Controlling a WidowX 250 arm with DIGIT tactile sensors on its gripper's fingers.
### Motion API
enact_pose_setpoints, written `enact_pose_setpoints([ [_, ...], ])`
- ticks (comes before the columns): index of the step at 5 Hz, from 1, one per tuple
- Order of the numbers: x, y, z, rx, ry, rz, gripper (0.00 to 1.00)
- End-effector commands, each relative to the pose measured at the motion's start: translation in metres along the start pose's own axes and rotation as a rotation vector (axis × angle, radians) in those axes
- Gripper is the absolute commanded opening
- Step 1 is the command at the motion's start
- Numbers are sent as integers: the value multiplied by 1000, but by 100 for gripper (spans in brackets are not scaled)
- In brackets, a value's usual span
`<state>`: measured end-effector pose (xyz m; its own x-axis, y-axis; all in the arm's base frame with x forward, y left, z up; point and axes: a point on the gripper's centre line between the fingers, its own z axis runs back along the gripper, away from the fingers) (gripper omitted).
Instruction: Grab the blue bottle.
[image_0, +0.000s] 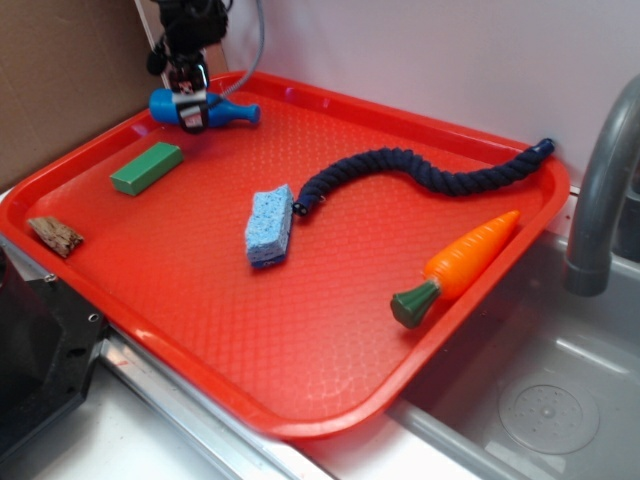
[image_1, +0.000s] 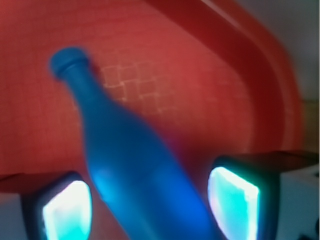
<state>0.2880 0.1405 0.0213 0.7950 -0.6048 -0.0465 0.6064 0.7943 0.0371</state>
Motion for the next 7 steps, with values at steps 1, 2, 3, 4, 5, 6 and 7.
enact_pose_setpoints([
  [1,6,-12,-20,4,12,-3,100],
  [2,2,-13,-20,-2,-13,25,77],
  [3,-3,-13,-23,-1,-7,31,0],
  [4,-5,-12,-25,-3,-2,38,0],
  [5,-8,-12,-17,2,-19,64,0],
  [6,-10,-26,34,44,-82,176,0],
  [7,-10,-56,84,94,-122,276,0],
])
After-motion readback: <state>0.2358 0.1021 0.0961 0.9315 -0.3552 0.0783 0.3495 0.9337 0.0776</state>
